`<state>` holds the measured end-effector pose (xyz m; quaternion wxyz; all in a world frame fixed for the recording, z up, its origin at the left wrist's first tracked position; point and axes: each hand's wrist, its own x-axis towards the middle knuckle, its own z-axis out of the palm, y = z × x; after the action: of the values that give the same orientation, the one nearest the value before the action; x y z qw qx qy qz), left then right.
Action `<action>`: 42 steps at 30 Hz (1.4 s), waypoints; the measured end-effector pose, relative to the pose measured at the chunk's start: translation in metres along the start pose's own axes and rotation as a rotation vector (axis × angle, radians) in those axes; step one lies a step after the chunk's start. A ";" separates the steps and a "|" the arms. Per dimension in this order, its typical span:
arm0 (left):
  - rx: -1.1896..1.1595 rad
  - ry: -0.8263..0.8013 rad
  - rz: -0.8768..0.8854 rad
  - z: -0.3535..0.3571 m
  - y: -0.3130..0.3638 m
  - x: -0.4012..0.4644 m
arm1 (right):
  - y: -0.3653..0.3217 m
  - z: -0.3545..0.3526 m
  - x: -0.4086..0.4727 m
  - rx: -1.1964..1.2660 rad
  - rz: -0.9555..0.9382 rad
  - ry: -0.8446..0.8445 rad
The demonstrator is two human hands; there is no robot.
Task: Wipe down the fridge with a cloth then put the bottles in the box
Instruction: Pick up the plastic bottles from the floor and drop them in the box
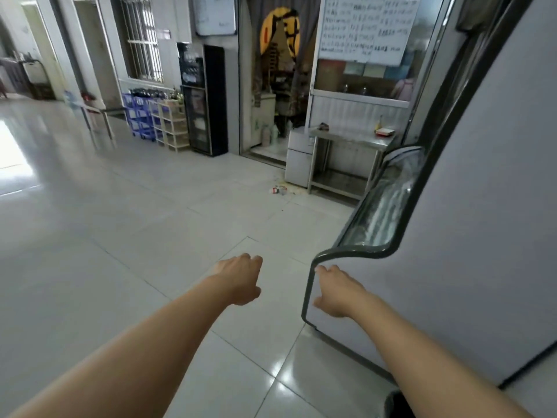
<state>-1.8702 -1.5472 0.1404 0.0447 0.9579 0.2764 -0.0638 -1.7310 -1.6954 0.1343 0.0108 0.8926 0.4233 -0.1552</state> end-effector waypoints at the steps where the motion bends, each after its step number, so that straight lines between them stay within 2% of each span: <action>1: 0.007 0.002 -0.012 -0.006 -0.022 0.002 | -0.020 -0.006 0.009 0.003 -0.007 0.006; 8: 0.024 0.024 -0.050 -0.042 -0.149 0.025 | -0.130 -0.040 0.072 -0.001 -0.029 0.043; 17: 0.001 0.041 -0.041 -0.058 -0.236 0.114 | -0.193 -0.077 0.184 -0.006 -0.023 0.067; 33: 0.009 0.021 -0.075 -0.114 -0.383 0.422 | -0.239 -0.176 0.524 0.003 -0.018 0.051; 42: 0.029 0.011 0.051 -0.140 -0.480 0.642 | -0.261 -0.221 0.725 0.019 0.116 0.074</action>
<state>-1.5751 -0.7896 0.1603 0.0311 0.9655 0.2510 -0.0614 -1.4394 -0.9492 0.1667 -0.0043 0.9208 0.3693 -0.1250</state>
